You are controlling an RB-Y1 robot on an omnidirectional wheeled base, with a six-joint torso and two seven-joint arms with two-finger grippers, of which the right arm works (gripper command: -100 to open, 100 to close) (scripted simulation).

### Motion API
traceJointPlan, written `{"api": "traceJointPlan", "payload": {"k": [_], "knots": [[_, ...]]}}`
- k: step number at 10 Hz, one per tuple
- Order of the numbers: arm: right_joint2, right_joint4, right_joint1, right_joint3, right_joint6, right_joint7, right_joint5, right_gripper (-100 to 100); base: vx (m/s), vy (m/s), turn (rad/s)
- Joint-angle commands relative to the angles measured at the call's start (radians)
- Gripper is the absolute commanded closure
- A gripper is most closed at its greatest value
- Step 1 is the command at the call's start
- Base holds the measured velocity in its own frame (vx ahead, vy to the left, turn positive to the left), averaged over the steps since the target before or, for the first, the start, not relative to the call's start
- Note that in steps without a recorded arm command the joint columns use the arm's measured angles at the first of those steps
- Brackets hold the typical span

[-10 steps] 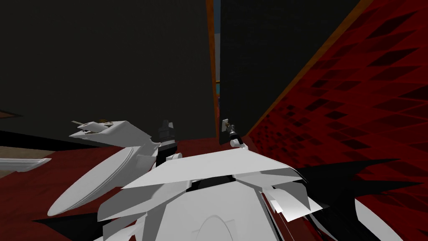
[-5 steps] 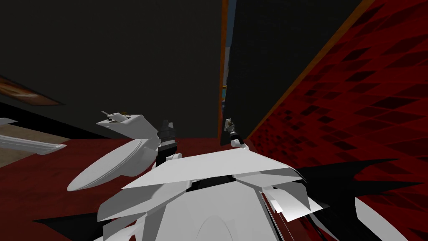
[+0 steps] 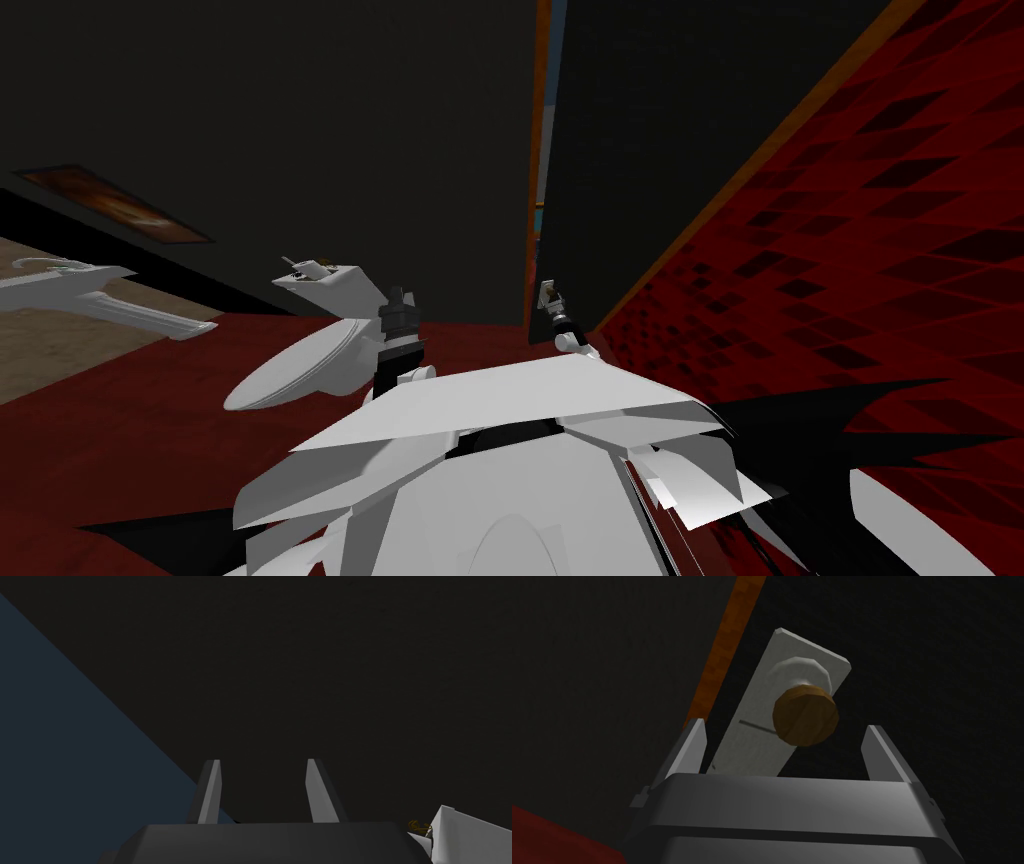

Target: Pull the door open

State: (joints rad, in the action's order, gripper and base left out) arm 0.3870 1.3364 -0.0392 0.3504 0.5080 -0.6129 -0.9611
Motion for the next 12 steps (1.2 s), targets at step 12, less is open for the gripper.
{"api": "traceJointPlan", "payload": {"k": [12], "knots": [[0.095,0.064,-0.027,0.058,0.009,-0.279,-0.219,-100,-0.094,-0.053,0.091]]}}
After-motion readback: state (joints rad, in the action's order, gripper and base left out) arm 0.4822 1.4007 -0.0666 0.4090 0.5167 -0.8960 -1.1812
